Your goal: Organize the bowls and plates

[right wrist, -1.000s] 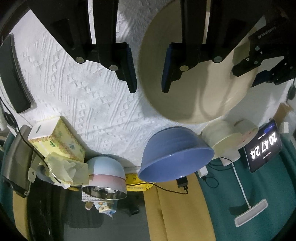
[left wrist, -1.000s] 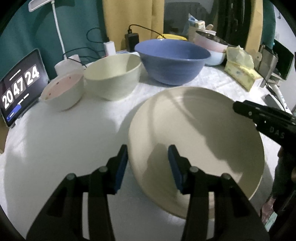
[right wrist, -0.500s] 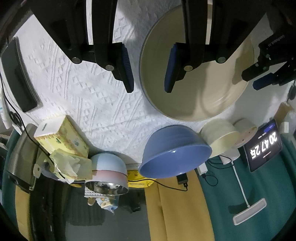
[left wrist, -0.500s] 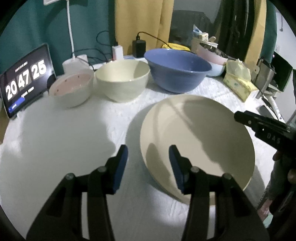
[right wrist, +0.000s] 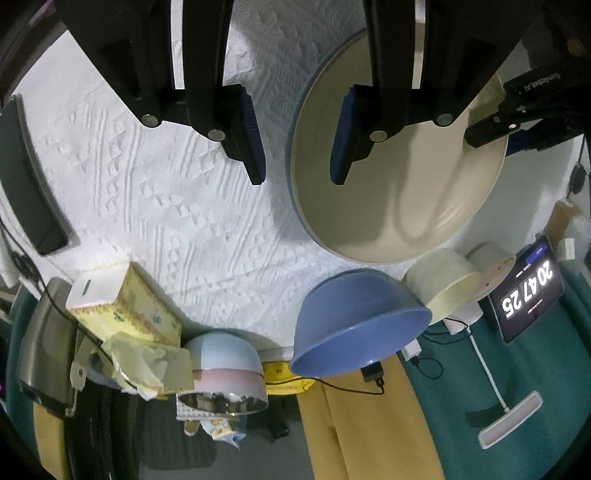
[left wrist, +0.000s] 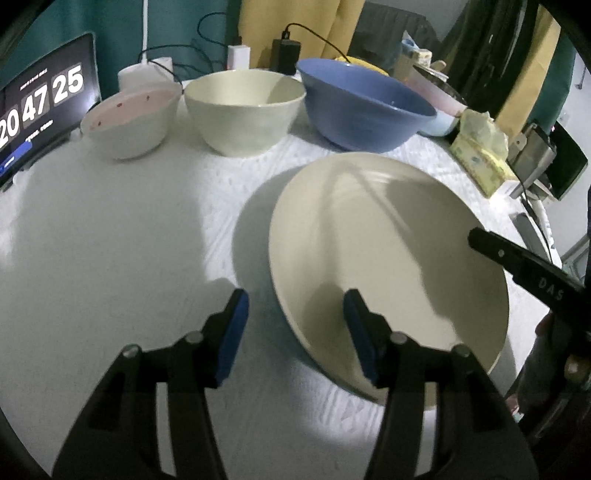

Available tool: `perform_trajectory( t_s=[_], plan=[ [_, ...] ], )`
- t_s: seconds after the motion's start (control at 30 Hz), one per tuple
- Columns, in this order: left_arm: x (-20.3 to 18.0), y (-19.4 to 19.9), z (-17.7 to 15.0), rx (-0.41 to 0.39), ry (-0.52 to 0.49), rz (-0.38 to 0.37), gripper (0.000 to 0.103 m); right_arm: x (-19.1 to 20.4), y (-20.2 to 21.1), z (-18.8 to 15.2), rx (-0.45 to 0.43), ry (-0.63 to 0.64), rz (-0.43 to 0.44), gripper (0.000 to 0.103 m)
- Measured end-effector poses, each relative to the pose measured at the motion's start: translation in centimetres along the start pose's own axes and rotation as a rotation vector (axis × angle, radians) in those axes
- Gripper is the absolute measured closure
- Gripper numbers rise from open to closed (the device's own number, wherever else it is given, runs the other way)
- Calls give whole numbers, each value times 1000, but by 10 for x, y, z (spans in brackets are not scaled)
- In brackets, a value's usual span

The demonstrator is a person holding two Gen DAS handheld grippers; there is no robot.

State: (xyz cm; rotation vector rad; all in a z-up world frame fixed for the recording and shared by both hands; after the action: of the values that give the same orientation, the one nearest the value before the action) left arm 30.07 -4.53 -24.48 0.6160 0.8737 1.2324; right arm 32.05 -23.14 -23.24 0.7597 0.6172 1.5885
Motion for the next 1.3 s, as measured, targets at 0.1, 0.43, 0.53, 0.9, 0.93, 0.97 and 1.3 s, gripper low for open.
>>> perform_trajectory(
  t_s=[0.1,0.43,0.53,0.9,0.93,0.97,1.3],
  plan=[
    [-1,-2,2,-15,-3,-7,48,-1,-5,-3,19,-18,13,64],
    [-1,-9,6,-39,44,-45,40,7,-14,-10,50,-33,62,64],
    [-2,-13,7,-36,65,-68,34,9,-15,-10,53,-38,85,64],
    [-10,-19,9,-64,55,-114,33,23,-19,-14,63,-29,137,43],
    [-10,-19,9,-67,53,-116,33,23,-19,-15,61,-32,138,43],
    [-11,-18,9,-69,52,-117,33,22,-19,-15,59,-34,139,43],
    [-8,-14,9,-80,66,-142,49,19,-18,-15,44,-45,140,48]
  ],
)
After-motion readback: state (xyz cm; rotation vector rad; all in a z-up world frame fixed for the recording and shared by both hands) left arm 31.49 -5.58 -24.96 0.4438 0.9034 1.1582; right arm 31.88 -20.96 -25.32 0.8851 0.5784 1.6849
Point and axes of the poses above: each gripper's, at about its wrist camera, not at the fingertips, and y roughly against the way its jaws point, x to its left, z to its top, the point moved 10 cm from there along -y, roughly the way its jaws point, and after that the axes turned 5 degrees about -z, right-handed, at the moved point
